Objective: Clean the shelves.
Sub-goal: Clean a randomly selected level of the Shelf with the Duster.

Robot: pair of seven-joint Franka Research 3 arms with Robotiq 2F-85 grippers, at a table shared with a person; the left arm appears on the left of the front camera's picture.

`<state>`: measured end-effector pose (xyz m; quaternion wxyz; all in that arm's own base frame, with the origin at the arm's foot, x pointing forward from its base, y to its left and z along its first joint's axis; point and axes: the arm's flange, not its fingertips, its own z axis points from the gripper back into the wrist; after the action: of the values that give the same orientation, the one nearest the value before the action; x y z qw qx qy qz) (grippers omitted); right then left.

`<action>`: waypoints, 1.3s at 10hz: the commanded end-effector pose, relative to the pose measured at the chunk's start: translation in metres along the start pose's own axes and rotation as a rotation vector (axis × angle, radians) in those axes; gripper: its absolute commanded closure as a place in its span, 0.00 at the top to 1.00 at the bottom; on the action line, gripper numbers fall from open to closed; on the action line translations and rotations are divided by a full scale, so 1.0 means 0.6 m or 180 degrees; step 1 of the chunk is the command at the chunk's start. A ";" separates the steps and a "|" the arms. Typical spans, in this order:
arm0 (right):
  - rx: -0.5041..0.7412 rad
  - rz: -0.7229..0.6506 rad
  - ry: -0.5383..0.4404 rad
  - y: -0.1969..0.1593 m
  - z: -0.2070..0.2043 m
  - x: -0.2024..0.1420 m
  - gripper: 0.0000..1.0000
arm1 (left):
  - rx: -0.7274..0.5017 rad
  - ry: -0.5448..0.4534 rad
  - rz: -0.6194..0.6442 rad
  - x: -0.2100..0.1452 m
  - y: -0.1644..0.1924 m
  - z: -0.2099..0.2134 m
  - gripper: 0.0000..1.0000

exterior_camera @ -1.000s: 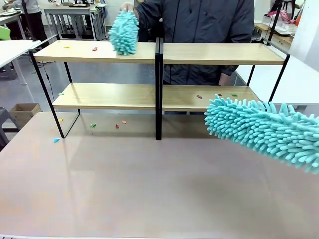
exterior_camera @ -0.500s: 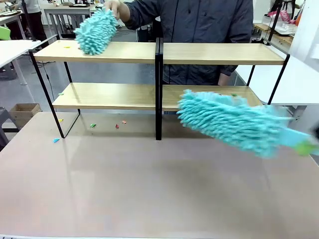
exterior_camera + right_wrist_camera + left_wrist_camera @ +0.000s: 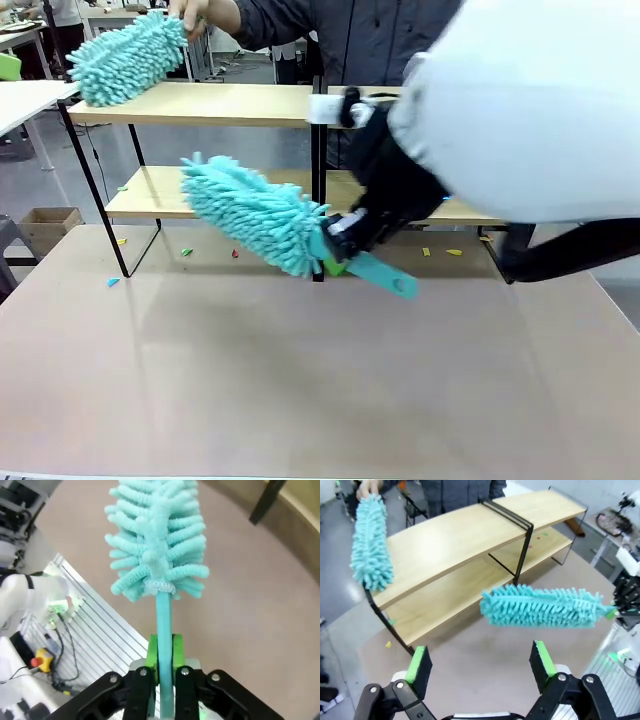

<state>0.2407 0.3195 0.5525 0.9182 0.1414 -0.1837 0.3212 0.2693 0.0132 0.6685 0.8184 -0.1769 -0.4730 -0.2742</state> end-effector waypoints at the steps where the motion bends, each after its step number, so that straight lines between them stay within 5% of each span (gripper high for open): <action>1: 0.0025 -0.0083 0.0082 -0.055 0.041 -0.057 0.13 | 0.0012 0.0021 -0.0001 0.000 -0.002 0.001 1.00; 2: 0.0000 0.0000 0.0000 0.000 0.000 0.000 0.13 | 0.0012 0.0021 -0.0001 0.000 -0.002 0.001 1.00; 6: -0.0377 -0.0005 -0.0218 0.035 -0.131 0.172 0.13 | 0.0012 0.0021 -0.0001 0.000 -0.002 0.001 1.00; 13: -0.1000 -0.0152 -0.0201 0.077 -0.253 0.302 0.13 | 0.0012 0.0021 -0.0001 0.000 -0.002 0.001 1.00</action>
<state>0.3684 0.4781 0.4965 0.9269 0.0218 -0.2501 0.2791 0.2691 0.0130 0.6688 0.8182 -0.1766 -0.4733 -0.2744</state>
